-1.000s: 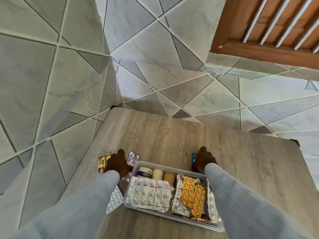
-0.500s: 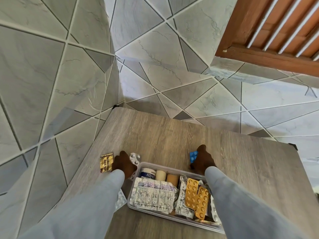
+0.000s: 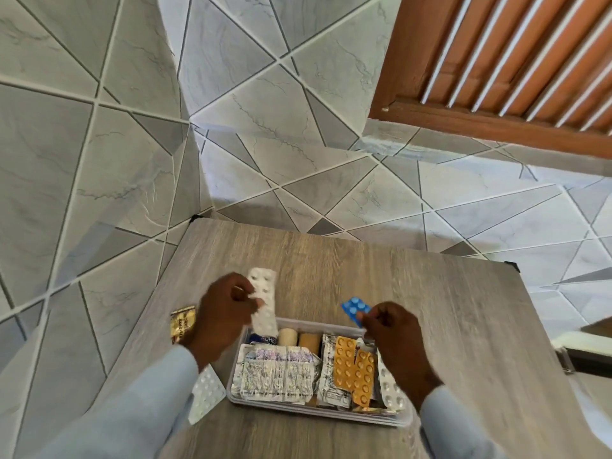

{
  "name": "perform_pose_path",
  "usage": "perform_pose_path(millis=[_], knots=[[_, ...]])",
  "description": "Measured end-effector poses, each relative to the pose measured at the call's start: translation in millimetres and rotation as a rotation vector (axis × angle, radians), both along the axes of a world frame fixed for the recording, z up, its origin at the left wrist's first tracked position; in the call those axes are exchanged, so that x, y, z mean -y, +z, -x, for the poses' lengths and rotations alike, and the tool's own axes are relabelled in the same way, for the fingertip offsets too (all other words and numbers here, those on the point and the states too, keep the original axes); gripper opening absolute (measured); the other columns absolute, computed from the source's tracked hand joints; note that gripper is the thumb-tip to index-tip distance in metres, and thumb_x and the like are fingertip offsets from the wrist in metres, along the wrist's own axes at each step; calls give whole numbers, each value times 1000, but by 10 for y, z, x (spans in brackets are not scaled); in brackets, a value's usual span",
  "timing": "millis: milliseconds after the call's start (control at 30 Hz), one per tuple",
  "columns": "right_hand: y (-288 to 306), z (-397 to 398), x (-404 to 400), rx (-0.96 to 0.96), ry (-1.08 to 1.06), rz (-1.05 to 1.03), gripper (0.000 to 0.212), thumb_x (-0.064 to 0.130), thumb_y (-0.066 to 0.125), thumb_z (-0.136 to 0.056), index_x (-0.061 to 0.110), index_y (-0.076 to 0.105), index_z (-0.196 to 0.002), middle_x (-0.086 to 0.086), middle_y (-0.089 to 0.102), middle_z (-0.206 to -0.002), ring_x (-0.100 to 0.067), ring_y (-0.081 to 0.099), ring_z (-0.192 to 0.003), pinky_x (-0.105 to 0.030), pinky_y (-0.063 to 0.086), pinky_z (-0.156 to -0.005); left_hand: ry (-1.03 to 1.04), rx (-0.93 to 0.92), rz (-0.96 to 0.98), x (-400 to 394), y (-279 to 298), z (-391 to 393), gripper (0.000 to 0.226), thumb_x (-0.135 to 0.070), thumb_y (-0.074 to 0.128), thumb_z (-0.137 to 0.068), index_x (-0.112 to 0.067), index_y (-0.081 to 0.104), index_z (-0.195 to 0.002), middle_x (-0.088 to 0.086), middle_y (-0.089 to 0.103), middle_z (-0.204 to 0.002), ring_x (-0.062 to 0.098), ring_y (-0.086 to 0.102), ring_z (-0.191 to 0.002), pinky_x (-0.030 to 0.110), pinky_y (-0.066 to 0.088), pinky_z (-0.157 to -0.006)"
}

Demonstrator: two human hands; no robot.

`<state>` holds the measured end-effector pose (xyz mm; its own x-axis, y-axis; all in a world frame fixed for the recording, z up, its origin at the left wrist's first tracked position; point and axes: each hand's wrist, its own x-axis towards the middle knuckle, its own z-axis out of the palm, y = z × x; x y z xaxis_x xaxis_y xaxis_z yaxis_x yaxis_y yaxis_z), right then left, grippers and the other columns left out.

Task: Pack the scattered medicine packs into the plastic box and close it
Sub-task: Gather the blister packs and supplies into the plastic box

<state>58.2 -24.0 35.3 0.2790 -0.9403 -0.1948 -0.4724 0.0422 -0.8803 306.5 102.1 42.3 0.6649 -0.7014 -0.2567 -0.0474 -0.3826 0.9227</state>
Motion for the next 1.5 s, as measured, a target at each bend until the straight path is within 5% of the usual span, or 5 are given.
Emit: perform_pose_path(millis=[200,467,733,1033,1500], knots=[[-238,510,-608,-13,-62,-41,26,-6,69,-78,16,61,-69,-2,61,-53,-10,56,-44,-30,52,-47,-297,-93,-23,57,-336,1006,30,9,68,-73,-20,62,-70,8,56,-67,14,57,-54,32,52,-50],[-370,682,-789,-424,177,264,21,30,65,-82,29,63,-103,2,69,-88,-18,65,-80,-28,48,-72,-434,92,-156,259,-410,1295,25,0,67,-75,-24,61,-77,-6,54,-66,12,54,-59,36,55,-63],[-284,632,-779,-657,352,297,25,35,43,-94,27,59,-113,3,56,-114,-16,51,-108,-26,44,-83,-686,468,-278,276,-516,1296,32,-22,58,-86,-25,58,-118,1,47,-120,22,54,-110,29,43,-90],[-185,-50,-641,-439,352,412,52,53,32,-79,21,67,-99,-1,66,-94,-23,63,-90,-32,47,-83,-302,510,-64,-342,-252,287,16,-12,62,-85,-24,64,-95,-8,52,-94,10,55,-84,20,41,-78],[-281,-2217,-1056,-522,889,456,46,29,62,-86,13,51,-128,-10,54,-126,-30,47,-120,-40,39,-101,-385,534,-730,-1413,-879,-218,89,-56,70,-67,-34,25,-140,-1,38,-135,25,38,-125,43,36,-103]])
